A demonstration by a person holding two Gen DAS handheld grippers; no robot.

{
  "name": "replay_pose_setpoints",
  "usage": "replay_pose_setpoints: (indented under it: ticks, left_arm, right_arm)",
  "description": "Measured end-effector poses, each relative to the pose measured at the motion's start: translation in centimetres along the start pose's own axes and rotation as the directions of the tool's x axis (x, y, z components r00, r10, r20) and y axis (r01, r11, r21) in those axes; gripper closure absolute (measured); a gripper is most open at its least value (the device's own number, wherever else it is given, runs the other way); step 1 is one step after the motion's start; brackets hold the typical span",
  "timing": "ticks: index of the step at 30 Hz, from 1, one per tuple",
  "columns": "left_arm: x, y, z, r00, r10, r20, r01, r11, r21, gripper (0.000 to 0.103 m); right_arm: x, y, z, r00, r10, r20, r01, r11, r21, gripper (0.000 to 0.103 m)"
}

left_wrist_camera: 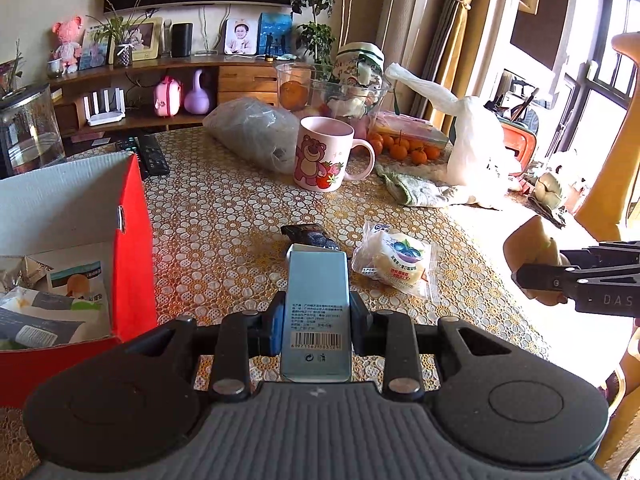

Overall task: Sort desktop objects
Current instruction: 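Grasp the yellow toy with the right tool while the left grasps the small white box, then carry the yellow toy with the right tool while the left carries the white box over the box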

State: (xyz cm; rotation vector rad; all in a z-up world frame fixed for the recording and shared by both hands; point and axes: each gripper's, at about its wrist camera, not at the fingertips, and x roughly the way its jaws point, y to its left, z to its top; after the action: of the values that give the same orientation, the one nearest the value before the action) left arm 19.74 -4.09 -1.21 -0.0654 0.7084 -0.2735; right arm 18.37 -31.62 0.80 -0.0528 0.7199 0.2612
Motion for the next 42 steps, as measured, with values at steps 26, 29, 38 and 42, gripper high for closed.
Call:
replay_pose_setpoints:
  ticks: [26, 29, 38, 42]
  left_arm:
    - [-15.2, 11.9, -0.6, 0.988, 0.121, 0.095, -0.119, 0.992, -0.029, 0.073]
    - [-16.0, 14.1, -0.6, 0.984, 0.152, 0.095, -0.148, 0.988, -0.044, 0.073]
    - [-15.5, 19.3, -0.8, 0.975, 0.214, 0.066, -0.209, 0.975, -0.077, 0.073]
    - [-14.3, 21.1, -0.4, 0.972, 0.229, 0.050, -0.225, 0.971, -0.081, 0.073]
  right_arm:
    - [-2.6, 22.7, 4.2, 0.944, 0.329, -0.034, -0.325, 0.904, -0.278, 0.060]
    - [-1.9, 24.7, 4.7, 0.940, 0.340, -0.040, -0.336, 0.895, -0.295, 0.060]
    - [1.8, 28.1, 6.8, 0.941, 0.332, -0.064, -0.336, 0.899, -0.280, 0.060]
    - [3.7, 28.8, 7.6, 0.949, 0.309, -0.068, -0.316, 0.911, -0.266, 0.060]
